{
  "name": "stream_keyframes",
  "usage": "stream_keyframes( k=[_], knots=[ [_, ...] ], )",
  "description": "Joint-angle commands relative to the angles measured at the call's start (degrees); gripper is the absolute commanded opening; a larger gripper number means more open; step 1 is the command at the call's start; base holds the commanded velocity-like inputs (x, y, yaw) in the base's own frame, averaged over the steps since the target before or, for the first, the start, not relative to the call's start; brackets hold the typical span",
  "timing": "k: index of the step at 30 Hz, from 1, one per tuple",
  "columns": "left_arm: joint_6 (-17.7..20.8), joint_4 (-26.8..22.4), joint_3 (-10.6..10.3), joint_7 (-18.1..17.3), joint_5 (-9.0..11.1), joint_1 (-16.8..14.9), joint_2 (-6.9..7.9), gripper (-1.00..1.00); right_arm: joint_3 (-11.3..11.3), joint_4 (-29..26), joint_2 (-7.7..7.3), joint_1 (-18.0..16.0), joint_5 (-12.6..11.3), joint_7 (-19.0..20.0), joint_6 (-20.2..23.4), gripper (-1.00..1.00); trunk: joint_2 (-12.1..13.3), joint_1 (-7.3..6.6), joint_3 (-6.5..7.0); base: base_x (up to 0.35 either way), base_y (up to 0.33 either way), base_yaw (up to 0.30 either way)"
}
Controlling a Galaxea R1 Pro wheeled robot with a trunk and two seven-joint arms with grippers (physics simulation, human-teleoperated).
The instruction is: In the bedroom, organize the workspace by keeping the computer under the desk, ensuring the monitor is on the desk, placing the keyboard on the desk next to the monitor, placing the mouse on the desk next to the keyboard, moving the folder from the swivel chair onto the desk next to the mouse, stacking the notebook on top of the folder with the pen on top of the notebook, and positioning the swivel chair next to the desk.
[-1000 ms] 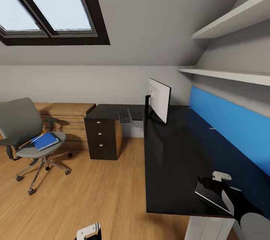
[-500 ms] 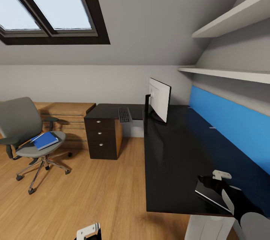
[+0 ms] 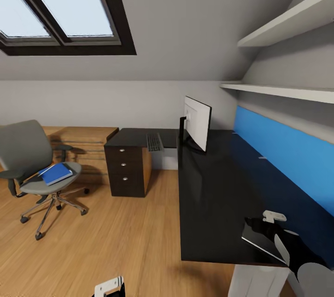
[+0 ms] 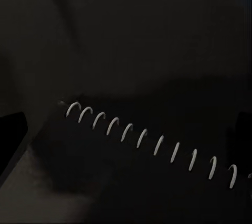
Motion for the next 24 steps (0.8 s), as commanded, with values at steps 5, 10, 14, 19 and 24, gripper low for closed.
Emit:
stream_keyframes(
  k=[5, 10, 14, 19, 24],
  knots=[
    [0.27, -0.14, -0.12, 0.34, 0.38, 0.01, 0.03, 1.0, -0.5, 1.27, 0.03, 0.01, 0.6, 0.33, 0.33, 1.0, -0.03, -0.01, -0.06, -0.146, 0.0, 0.0],
    [0.27, -0.14, -0.12, 0.35, 0.38, 0.01, 0.03, 1.0, -0.49, 1.27, 0.01, 0.01, 0.6, 0.33, 0.33, 1.0, -0.03, -0.01, -0.06, -0.021, 0.0, 0.0],
    [0.27, -0.14, -0.12, 0.39, 0.38, 0.01, 0.03, 1.0, -0.47, 1.27, 0.01, 0.01, 0.6, 0.33, 0.33, 1.0, -0.03, -0.01, -0.06, -0.014, 0.0, 0.0],
    [0.27, -0.14, -0.12, 0.39, 0.38, 0.01, 0.03, 1.0, -0.5, 1.27, 0.01, 0.01, 0.6, 0.33, 0.33, 1.0, -0.03, -0.01, -0.06, -0.195, 0.0, 0.0],
    [0.27, -0.14, -0.12, 0.38, 0.38, 0.01, 0.03, 1.0, -0.53, 1.27, 0.04, 0.01, 0.6, 0.32, 0.33, 1.0, -0.03, -0.01, -0.06, -0.062, 0.0, 0.0]
  ],
)
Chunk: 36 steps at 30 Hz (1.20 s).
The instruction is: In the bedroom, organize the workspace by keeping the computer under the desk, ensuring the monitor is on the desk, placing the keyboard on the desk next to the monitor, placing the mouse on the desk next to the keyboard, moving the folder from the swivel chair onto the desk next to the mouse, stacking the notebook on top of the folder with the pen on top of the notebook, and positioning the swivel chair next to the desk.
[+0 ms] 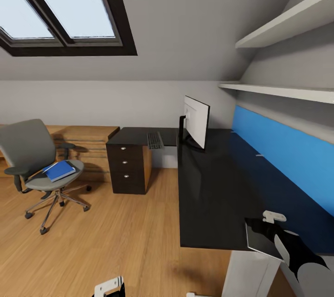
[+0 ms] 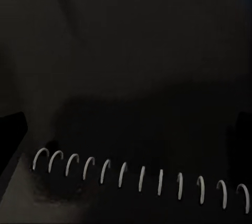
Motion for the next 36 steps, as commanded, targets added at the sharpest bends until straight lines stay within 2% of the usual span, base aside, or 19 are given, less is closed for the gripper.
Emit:
stream_keyframes(
  k=[1, 22, 36],
  knots=[
    [0.27, -0.14, -0.12, 0.34, 0.38, 0.01, 0.02, 1.0, -0.48, 0.96, 0.05, 0.01, 0.27, 0.37, 0.65, 1.0, -0.03, 0.0, -0.06, -0.015, 0.0, 0.0],
    [0.27, -0.14, -0.05, 0.39, 0.38, 0.01, 0.02, 1.0, -0.49, 0.89, 0.07, 0.01, 0.27, 0.4, 0.63, 1.0, -0.03, 0.0, -0.06, -0.035, 0.0, 0.0],
    [0.27, -0.14, -0.11, 0.49, 0.38, 0.01, 0.02, 1.0, -0.49, -1.31, 0.06, 0.0, 0.19, 0.63, 0.64, 1.0, -0.03, 0.0, -0.06, -0.002, 0.0, 0.0]
  ],
)
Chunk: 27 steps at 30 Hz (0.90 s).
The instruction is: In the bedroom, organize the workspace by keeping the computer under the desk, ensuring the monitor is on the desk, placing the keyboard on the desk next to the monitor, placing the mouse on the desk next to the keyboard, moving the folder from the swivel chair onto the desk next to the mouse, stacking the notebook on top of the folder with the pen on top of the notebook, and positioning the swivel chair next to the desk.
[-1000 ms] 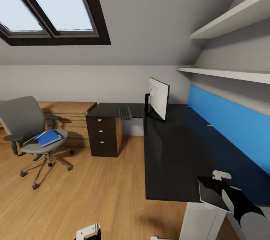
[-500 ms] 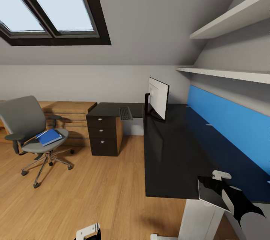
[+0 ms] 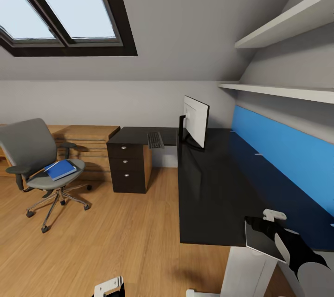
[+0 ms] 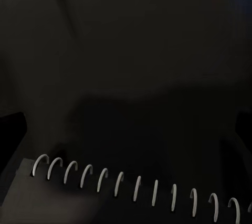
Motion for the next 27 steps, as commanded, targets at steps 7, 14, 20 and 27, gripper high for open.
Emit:
stream_keyframes(
  k=[7, 14, 20, 27],
  knots=[
    [0.27, -0.14, -0.14, 0.37, 0.37, 0.01, 0.02, 1.0, -0.45, -0.25, 0.03, -0.01, 0.23, 0.44, 0.36, 1.0, 1.97, -1.1, 0.84, 0.0, 0.0, 0.0],
    [0.27, -0.14, -0.14, 0.39, 0.37, 0.01, 0.02, 1.0, -0.45, -1.17, 0.01, -0.01, 0.19, 0.65, 0.43, 1.0, 4.78, -2.63, 2.1, 0.0, 0.0, 0.0],
    [0.27, -0.14, -0.14, 0.43, 0.37, 0.01, 0.01, 1.0, -0.56, -5.69, 0.81, 0.02, 0.14, 1.88, 3.28, 1.0, 7.19, -3.95, 3.18, 0.0, 0.0, 0.0],
    [0.27, -0.08, -0.14, 0.44, 0.37, 0.01, -0.04, 1.0, -0.64, -16.63, 2.36, 0.85, -0.03, 4.47, 9.81, 1.0, 9.99, -5.49, 4.44, 0.0, 0.0, 0.0]
  ],
)
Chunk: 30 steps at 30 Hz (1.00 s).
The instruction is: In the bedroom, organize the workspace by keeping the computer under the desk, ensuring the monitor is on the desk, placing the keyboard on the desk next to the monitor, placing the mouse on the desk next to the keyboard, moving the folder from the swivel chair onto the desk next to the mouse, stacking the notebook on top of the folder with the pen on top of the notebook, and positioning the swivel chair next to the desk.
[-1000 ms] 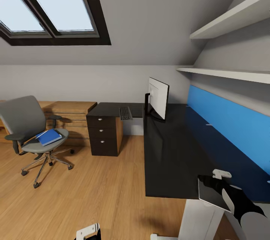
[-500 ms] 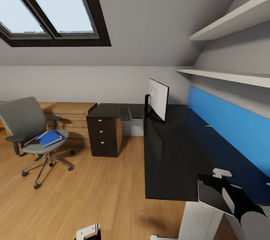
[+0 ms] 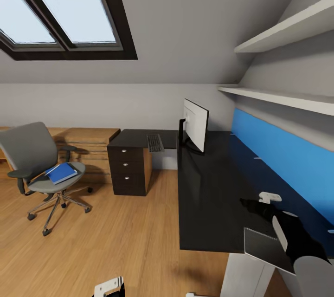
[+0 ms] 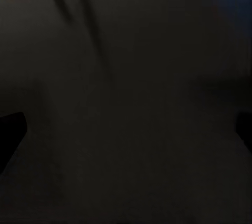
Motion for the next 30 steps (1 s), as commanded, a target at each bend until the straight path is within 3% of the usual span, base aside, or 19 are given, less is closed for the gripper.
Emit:
stream_keyframes(
  k=[1, 6, 10, 13, 17, 18, 22, 30],
  knots=[
    [0.27, -0.15, -0.13, 0.35, 0.37, 0.01, 0.04, 1.0, -0.25, -1.36, 0.23, 0.26, 0.17, 0.53, 1.13, 1.0, 0.38, -0.22, 0.13, 0.0, 0.0, 0.0],
    [0.27, -0.12, -0.13, 0.35, 0.37, 0.01, 0.02, 1.0, -0.29, -9.37, 1.13, 3.27, -0.06, 0.9, 6.2, 1.0, 2.38, -1.32, 1.02, 0.0, 0.0, 0.0],
    [0.27, -0.14, -0.13, 0.35, 0.37, 0.01, 0.04, 1.0, -0.37, -19.06, 3.22, 7.03, -0.86, 1.01, 12.12, 1.0, 3.99, -2.2, 1.74, 0.0, 0.0, 0.0],
    [0.27, -0.14, -0.13, 0.33, 0.37, 0.01, 0.04, 1.0, -0.43, -22.18, 3.8, 8.2, -1.81, 1.02, 14.33, 1.0, 4.79, -2.64, 2.1, 0.0, 0.0, 0.0],
    [0.27, -0.13, -0.13, 0.29, 0.37, 0.01, 0.05, 1.0, -0.53, -25.73, 4.23, 9.3, -4.78, 1.03, 17.19, 1.0, 4.79, -2.64, 2.1, 0.0, 0.0, 0.0],
    [0.29, -0.13, -0.08, 0.27, 0.37, 0.01, 0.08, 1.0, -0.83, -27.87, 4.27, 9.66, -10.23, 1.02, 20.82, 1.0, 4.79, -2.64, 2.1, 0.0, 0.0, 0.0],
    [0.32, -0.12, -0.05, 0.18, 0.37, 0.01, 0.08, 1.0, -1.57, -28.87, 4.25, 9.79, -13.11, 1.01, 22.75, 1.0, 4.79, -2.64, 2.1, 0.0, 0.0, 0.0],
    [0.31, -0.15, -0.04, 0.09, 0.37, 0.01, 0.1, 1.0, -2.75, -29.28, 4.39, 9.84, -14.25, 1.03, 23.51, 1.0, 4.79, -2.64, 2.19, -0.179, 0.055, -0.107]
  ],
)
